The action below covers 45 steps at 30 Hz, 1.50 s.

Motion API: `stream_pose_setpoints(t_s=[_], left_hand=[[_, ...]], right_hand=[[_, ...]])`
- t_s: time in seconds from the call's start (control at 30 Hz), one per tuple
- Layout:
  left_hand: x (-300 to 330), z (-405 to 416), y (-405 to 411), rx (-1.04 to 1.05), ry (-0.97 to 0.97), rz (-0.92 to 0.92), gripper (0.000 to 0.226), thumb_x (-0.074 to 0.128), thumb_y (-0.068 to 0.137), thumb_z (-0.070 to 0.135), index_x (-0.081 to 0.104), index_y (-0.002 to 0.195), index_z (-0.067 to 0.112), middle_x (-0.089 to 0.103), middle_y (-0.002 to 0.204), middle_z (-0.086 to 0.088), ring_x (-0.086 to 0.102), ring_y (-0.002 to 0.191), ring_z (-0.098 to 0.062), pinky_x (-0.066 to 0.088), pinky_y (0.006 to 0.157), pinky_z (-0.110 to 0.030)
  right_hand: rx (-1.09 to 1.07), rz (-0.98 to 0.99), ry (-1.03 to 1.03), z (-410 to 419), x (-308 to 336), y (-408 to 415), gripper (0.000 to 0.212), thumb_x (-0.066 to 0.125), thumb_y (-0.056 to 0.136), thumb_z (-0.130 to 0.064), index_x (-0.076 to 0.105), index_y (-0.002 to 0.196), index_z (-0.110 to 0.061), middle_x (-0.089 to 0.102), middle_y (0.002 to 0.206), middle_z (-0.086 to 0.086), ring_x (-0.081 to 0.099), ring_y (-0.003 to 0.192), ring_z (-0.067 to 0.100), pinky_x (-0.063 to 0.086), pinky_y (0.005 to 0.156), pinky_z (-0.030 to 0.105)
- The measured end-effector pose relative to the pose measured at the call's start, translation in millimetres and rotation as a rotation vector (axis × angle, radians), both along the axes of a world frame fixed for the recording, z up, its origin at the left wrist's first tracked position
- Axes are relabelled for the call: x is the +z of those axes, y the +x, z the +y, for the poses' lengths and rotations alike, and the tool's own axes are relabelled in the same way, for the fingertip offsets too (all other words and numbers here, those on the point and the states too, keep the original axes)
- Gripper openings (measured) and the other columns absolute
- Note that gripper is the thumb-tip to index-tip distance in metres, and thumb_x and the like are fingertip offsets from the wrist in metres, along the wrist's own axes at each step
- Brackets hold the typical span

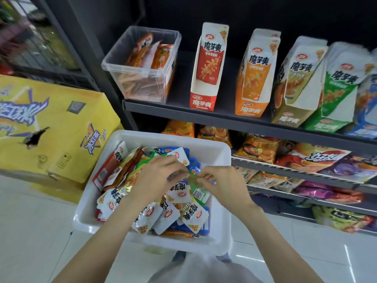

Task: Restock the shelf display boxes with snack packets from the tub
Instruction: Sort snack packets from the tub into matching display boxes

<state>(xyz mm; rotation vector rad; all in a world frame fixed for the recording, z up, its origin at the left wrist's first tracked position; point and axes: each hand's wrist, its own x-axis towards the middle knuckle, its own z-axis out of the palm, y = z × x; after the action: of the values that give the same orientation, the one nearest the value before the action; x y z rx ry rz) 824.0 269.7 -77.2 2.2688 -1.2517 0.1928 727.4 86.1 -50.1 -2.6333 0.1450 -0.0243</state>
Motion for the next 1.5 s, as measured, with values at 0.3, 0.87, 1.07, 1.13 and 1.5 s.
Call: stream_pose_setpoints(t_s=[0.3, 0.87, 1.07, 1.13, 1.5], left_hand=[[30, -18, -8, -0.077, -0.388, -0.540, 0.019, 0.080, 0.077, 0.014, 0.072, 0.093, 0.019, 0.067, 0.073, 0.002, 0.054, 0.069, -0.014, 0.041, 0.064, -0.024], [90, -195, 16, -0.042, -0.403, 0.189, 0.050, 0.069, 0.080, 0.042, 0.057, 0.125, 0.023, 0.062, 0.113, 0.007, 0.059, 0.092, -0.004, 0.049, 0.078, -0.017], [127, -297, 46, -0.010, -0.372, 0.154, 0.016, 0.064, 0.089, 0.027, 0.070, 0.102, 0.020, 0.068, 0.092, 0.012, 0.060, 0.083, -0.003, 0.051, 0.076, -0.030], [126, -315, 57, 0.051, -0.343, 0.118, 0.015, 0.062, 0.090, 0.029, 0.070, 0.099, 0.019, 0.068, 0.093, 0.010, 0.059, 0.083, -0.002, 0.051, 0.076, -0.026], [104, -323, 85, 0.179, -0.153, 0.160, 0.047, 0.070, 0.082, 0.019, 0.054, 0.127, 0.021, 0.059, 0.117, 0.005, 0.053, 0.077, 0.003, 0.033, 0.062, 0.002]], right_hand=[[-0.441, 0.005, 0.573, -52, 46, -16, 0.034, 0.056, 0.090, -0.042, 0.054, 0.120, -0.026, 0.055, 0.084, -0.024, 0.058, 0.063, -0.016, 0.042, 0.050, 0.003], [-0.442, -0.505, 0.563, -196, 103, -9, 0.007, 0.069, 0.086, -0.016, 0.070, 0.091, -0.011, 0.067, 0.074, 0.005, 0.058, 0.066, 0.011, 0.049, 0.068, 0.030], [-0.281, -0.724, 0.146, -258, 159, 18, 0.010, 0.064, 0.089, -0.016, 0.069, 0.098, -0.015, 0.069, 0.084, 0.001, 0.063, 0.080, 0.013, 0.051, 0.073, 0.024], [-0.233, -0.744, 0.016, -267, 164, 32, 0.010, 0.062, 0.089, -0.014, 0.069, 0.096, -0.011, 0.067, 0.082, -0.001, 0.060, 0.077, 0.011, 0.047, 0.068, 0.019], [-0.153, -0.487, -0.217, -298, 128, 109, 0.019, 0.064, 0.086, -0.008, 0.067, 0.105, -0.005, 0.063, 0.098, 0.009, 0.060, 0.086, 0.024, 0.046, 0.073, 0.032]])
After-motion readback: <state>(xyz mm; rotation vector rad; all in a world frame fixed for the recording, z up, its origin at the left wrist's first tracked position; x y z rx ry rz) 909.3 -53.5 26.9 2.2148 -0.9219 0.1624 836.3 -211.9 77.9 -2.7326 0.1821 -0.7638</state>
